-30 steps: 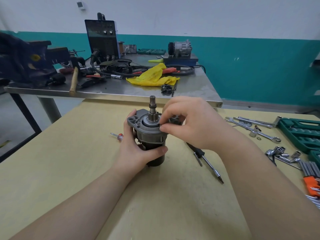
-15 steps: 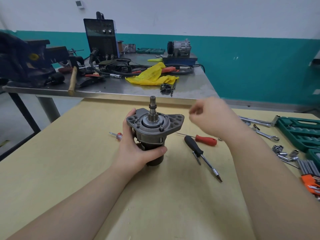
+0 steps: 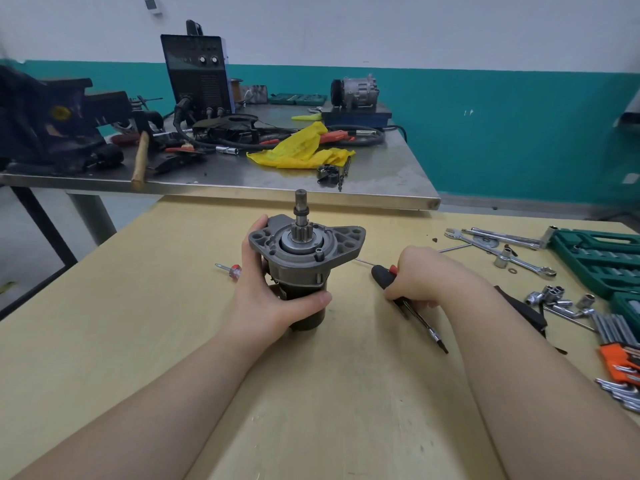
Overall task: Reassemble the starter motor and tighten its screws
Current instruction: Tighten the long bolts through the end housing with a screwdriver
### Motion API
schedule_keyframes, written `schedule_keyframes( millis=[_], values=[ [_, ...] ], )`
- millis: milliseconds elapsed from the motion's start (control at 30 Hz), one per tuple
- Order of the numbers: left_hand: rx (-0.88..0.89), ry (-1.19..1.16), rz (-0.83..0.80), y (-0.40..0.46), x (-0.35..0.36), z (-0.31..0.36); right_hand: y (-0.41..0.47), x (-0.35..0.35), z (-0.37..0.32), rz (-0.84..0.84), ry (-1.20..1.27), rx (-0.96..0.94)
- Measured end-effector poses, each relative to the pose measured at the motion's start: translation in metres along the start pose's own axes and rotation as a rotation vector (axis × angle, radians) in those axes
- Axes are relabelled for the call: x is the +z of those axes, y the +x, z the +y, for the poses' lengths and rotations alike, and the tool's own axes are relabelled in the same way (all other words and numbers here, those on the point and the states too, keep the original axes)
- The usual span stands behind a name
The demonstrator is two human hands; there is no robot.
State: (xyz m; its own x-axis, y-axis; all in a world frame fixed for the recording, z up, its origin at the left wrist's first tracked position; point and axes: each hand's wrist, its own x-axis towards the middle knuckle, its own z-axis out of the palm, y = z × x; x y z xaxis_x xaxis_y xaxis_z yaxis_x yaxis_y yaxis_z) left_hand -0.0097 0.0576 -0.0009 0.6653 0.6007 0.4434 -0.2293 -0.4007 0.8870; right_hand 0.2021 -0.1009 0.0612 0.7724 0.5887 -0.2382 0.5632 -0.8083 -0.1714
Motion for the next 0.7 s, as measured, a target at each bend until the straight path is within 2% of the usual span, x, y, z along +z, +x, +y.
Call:
schedule_keyframes(
  millis=[333, 533, 700],
  values=[
    [0.002, -0.016, -0.015, -0.001, 0.001, 0.002, 0.000, 0.001, -0.002, 0.026, 0.048, 0.027],
    [-0.002, -0.023, -0.028, -0.001, 0.001, 0.005, -0.005, -0.017, -0.004, 0.103, 0.116, 0.009],
    [0.011, -0.031, -0.027, -0.001, 0.002, 0.005, -0.026, -0.051, -0.009, 0.297, 0.281, -0.084]
  ],
)
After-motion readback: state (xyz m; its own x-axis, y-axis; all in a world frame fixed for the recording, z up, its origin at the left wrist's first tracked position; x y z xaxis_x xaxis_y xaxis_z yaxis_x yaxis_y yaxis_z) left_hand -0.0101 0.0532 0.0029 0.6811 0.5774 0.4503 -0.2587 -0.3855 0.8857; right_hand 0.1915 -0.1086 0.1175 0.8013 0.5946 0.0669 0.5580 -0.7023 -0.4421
